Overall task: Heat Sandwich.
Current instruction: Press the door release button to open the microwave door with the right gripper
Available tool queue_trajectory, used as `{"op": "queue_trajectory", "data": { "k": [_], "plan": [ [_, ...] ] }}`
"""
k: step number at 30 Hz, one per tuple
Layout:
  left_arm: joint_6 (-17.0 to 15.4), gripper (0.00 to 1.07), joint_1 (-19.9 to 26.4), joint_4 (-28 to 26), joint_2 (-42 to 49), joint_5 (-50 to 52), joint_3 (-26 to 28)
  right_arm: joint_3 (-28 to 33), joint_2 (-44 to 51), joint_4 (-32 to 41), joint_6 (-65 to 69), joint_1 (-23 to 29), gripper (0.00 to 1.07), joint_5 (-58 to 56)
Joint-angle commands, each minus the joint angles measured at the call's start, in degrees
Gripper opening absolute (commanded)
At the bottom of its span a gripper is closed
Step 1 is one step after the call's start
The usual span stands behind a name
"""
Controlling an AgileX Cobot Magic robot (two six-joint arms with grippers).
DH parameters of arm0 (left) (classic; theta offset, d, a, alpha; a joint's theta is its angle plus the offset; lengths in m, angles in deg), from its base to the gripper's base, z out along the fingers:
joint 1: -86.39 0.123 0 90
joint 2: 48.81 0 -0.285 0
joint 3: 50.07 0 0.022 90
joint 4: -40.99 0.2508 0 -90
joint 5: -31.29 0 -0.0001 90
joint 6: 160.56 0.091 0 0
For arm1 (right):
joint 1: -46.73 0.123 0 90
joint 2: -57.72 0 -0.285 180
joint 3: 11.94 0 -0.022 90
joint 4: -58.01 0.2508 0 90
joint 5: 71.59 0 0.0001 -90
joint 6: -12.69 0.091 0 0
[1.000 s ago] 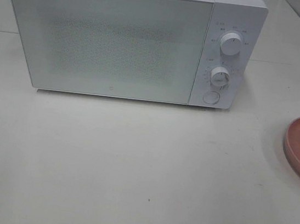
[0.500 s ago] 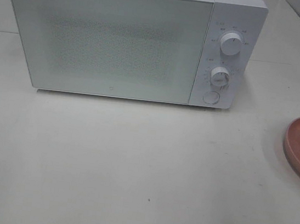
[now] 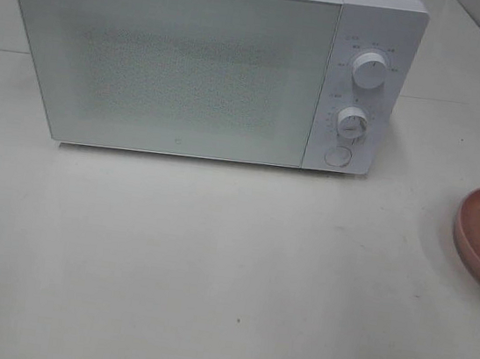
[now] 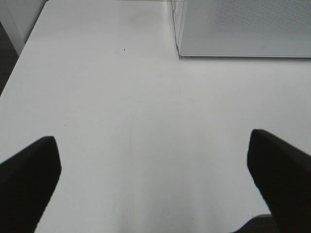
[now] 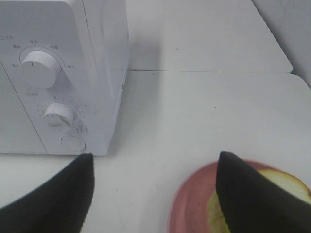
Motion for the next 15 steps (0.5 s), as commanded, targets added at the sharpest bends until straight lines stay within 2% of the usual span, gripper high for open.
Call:
{"op": "queue_trajectory", "data": {
  "k": [1, 6, 11, 15],
  "plan": [
    [-0.57, 1.0, 0.06, -0.34, 1.32, 0.52, -0.06, 0.11, -2.58, -0.23, 0.06, -0.06, 0.69, 5.61],
    [-0.57, 1.0, 0.06, -0.34, 1.32, 0.52, -0.06, 0.11, -7.68, -0.23, 0.46, -0.06, 0.69, 14.32],
    [-0.57, 1.0, 0.06, -0.34, 1.32, 0.52, -0.06, 3.32, -13.01, 0.0, 0.92, -0.06, 0.69, 27.79],
    [-0.57, 1.0, 0.06, -0.34, 1.32, 0.52, -0.06, 6.25, -15.01, 3.38, -1.32, 1.72, 0.69, 34.49]
  ]
}}
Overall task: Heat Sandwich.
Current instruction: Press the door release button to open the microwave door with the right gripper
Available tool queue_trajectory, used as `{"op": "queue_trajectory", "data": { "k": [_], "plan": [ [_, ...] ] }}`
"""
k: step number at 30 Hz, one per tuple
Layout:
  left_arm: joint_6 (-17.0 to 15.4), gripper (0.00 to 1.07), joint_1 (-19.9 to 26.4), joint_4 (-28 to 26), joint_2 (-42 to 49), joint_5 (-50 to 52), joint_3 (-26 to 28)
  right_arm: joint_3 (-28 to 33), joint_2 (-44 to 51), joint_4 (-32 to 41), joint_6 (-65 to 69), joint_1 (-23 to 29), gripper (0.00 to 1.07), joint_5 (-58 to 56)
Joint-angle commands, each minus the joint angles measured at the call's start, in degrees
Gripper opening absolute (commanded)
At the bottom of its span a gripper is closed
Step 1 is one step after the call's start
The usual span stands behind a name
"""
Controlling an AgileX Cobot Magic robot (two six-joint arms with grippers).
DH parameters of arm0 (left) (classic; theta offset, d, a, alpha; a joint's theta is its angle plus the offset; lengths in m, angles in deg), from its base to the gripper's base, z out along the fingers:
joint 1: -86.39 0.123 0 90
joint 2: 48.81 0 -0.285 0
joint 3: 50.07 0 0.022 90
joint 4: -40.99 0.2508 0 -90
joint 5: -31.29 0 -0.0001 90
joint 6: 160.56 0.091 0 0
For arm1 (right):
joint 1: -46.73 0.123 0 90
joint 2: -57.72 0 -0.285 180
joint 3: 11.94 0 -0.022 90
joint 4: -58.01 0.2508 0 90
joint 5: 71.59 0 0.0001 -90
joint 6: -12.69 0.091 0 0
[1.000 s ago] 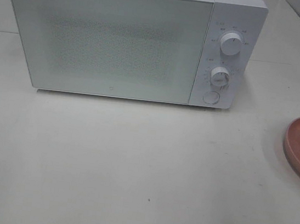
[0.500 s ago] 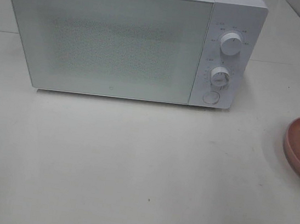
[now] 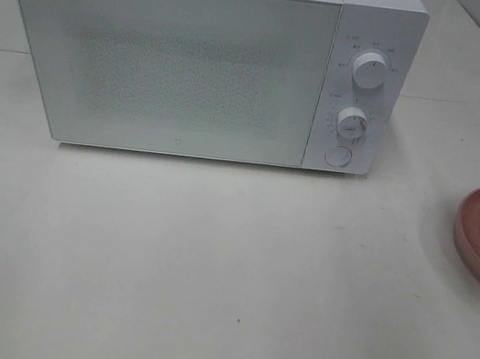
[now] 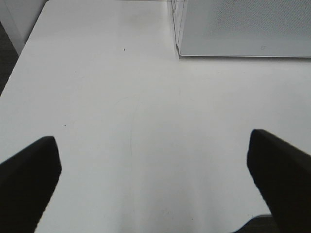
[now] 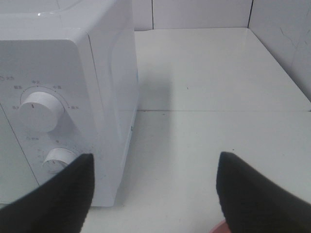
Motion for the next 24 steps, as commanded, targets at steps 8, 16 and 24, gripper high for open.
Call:
{"op": "queue_trajectory", "data": {
  "k": [8, 16, 24],
  "plan": [
    [-0.57, 1.0, 0.06, -0.34, 1.32, 0.52, -0.06, 7.85, -9.63, 21.37, -12.95, 14.5, 0.69, 21.83],
    [-0.57, 1.0, 0.06, -0.34, 1.32, 0.52, -0.06, 8.59, -18.45, 35.58, -15.93, 27.33, 0.69, 33.17],
    [-0.57, 1.0, 0.06, -0.34, 1.32, 0.52, -0.06, 8.19, -25.21, 45.89, -15.87, 37.53, 0.69, 39.71]
  ]
}}
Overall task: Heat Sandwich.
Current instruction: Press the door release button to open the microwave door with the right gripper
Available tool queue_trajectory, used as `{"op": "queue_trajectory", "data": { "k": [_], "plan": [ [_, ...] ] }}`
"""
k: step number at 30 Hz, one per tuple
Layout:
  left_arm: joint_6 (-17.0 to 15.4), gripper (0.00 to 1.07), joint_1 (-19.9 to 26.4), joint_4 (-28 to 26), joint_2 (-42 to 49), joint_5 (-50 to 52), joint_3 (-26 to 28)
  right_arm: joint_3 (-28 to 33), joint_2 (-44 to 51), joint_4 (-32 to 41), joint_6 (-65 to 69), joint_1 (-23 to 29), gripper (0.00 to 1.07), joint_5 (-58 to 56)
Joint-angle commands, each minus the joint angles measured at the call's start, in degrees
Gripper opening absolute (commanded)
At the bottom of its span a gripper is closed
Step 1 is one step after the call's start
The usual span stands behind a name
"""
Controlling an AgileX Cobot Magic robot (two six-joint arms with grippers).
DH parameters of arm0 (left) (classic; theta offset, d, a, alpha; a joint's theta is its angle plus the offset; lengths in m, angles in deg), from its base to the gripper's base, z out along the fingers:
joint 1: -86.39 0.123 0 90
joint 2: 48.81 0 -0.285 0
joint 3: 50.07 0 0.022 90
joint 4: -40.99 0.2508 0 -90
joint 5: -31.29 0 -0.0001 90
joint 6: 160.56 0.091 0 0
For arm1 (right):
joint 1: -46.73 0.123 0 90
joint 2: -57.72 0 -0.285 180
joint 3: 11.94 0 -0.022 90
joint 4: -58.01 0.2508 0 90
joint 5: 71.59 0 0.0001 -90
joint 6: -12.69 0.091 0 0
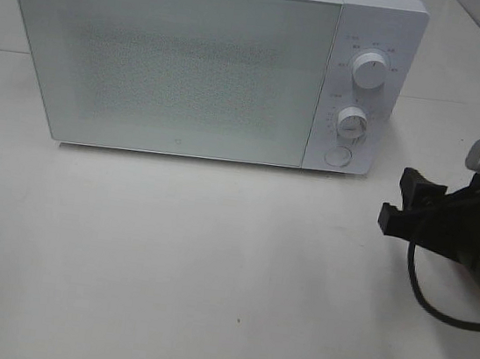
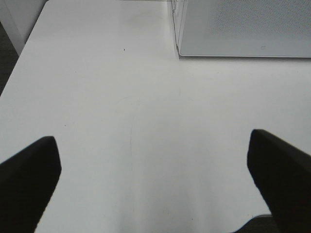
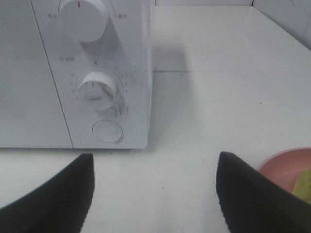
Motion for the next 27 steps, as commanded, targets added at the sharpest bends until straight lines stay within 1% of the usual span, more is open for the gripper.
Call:
{"op": "queue_trajectory", "data": {
  "k": [1, 3, 4, 5, 8, 25, 27],
  "plan": [
    [-0.57, 1.0, 0.06, -0.34, 1.32, 0.52, -0.06, -0.69, -1.83, 4.41, -0.74, 3.67, 0.69, 5.9],
    [-0.57, 1.0, 0.06, -0.34, 1.32, 0.52, -0.06, -1.66, -2.92, 6.7, -0.8, 5.73, 0.69, 5.84],
    [-0.57, 1.0, 0.06, -0.34, 1.32, 0.52, -0.06, -2.58, -3.72, 8.48, -0.97, 7.79, 0.69, 5.73],
    [-0.57, 1.0, 0.06, -0.34, 1.32, 0.52, -0.06, -2.58, -3.72, 8.48, -0.97, 7.79, 0.69, 5.73],
    [-0.57, 1.0, 0.06, -0.34, 1.32, 0.52, -0.06, -4.07, -4.7, 10.71, -1.49, 10.26, 0.69, 5.44],
    [-0.57, 1.0, 0.06, -0.34, 1.32, 0.52, -0.06, -4.35, -4.81, 10.83, -1.15, 10.37, 0.68, 5.1],
    [-0.57, 1.0, 0.06, -0.34, 1.32, 0.52, -0.06, -4.35, -4.81, 10.83, 3.27, 10.37, 0.68, 4.93]
  ]
}}
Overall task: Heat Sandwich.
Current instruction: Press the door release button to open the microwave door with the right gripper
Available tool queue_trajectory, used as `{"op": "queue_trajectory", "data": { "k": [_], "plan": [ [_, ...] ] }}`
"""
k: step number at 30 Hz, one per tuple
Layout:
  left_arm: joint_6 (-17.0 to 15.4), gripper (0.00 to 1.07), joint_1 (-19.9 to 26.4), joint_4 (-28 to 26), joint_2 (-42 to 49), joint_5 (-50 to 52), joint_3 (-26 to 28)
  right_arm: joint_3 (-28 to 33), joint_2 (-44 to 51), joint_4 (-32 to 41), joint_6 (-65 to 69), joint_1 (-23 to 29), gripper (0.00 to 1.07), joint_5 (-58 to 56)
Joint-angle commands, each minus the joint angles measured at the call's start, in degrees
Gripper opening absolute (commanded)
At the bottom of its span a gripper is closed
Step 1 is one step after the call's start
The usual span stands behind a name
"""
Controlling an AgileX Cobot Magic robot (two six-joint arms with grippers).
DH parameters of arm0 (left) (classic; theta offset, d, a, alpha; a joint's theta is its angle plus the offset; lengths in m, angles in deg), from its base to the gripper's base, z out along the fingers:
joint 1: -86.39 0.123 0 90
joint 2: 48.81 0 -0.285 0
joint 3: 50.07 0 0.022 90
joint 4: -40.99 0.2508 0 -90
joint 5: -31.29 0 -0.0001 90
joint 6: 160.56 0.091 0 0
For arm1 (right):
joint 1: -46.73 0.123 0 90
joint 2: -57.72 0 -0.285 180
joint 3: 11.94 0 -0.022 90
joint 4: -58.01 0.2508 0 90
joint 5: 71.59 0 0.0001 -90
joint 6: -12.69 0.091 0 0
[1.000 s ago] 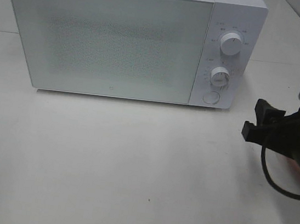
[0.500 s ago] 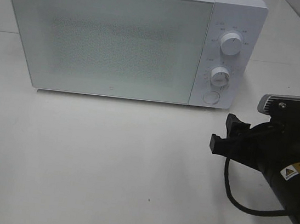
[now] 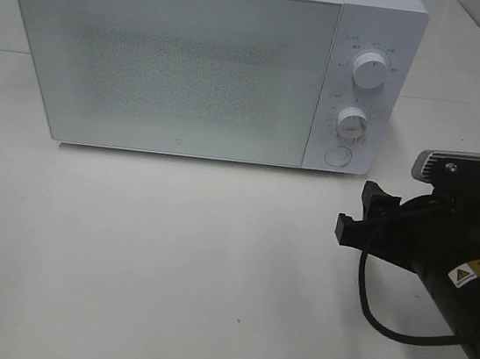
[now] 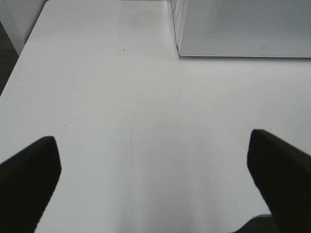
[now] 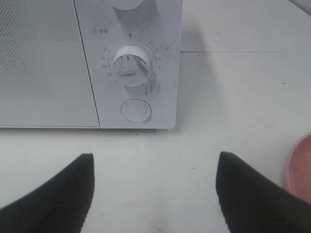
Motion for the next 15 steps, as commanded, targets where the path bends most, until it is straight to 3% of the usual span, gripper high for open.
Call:
{"op": "queue_trajectory", "data": {
  "k": [1, 15],
  "plan": [
    [-0.57, 1.0, 0.06, -0.34, 1.32, 0.52, -0.06, -0.34, 0.06, 0.06, 3.55, 0.0, 0.68, 4.7],
    [-0.57, 1.0, 0.06, -0.34, 1.32, 0.52, -0.06, -0.34, 0.06, 0.06, 58.9, 0.0, 0.68, 4.3]
  ]
}}
